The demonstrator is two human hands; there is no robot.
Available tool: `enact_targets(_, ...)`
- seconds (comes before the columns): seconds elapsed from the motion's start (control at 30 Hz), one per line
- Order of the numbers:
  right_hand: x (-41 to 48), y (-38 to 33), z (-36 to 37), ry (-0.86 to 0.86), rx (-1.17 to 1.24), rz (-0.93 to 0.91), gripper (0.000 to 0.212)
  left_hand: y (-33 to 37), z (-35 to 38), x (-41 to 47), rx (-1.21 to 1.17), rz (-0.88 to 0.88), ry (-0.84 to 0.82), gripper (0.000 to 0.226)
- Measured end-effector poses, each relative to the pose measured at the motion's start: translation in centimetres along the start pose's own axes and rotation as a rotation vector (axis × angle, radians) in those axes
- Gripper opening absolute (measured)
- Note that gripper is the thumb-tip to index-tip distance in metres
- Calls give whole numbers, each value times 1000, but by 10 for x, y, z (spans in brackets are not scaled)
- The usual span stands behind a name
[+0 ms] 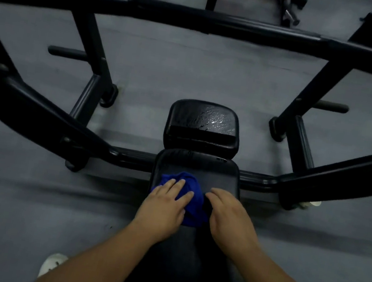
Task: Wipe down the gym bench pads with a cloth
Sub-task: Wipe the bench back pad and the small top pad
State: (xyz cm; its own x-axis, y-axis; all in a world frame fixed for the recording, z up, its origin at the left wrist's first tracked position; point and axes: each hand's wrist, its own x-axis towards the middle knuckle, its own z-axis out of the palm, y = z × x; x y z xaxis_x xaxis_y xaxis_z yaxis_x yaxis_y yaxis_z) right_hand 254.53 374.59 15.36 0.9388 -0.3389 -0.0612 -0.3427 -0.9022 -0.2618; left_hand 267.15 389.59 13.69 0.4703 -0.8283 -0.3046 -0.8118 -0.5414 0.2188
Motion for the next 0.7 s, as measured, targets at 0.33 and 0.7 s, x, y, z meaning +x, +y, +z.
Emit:
enact_targets(0.33,10,-5,-1,84,-28,-79,48,3,19,-11,-13,-67,98,60)
enact_targets(0.7,0,-5,66,162,71,24,46,-16,16,48,-64,-194,231,66)
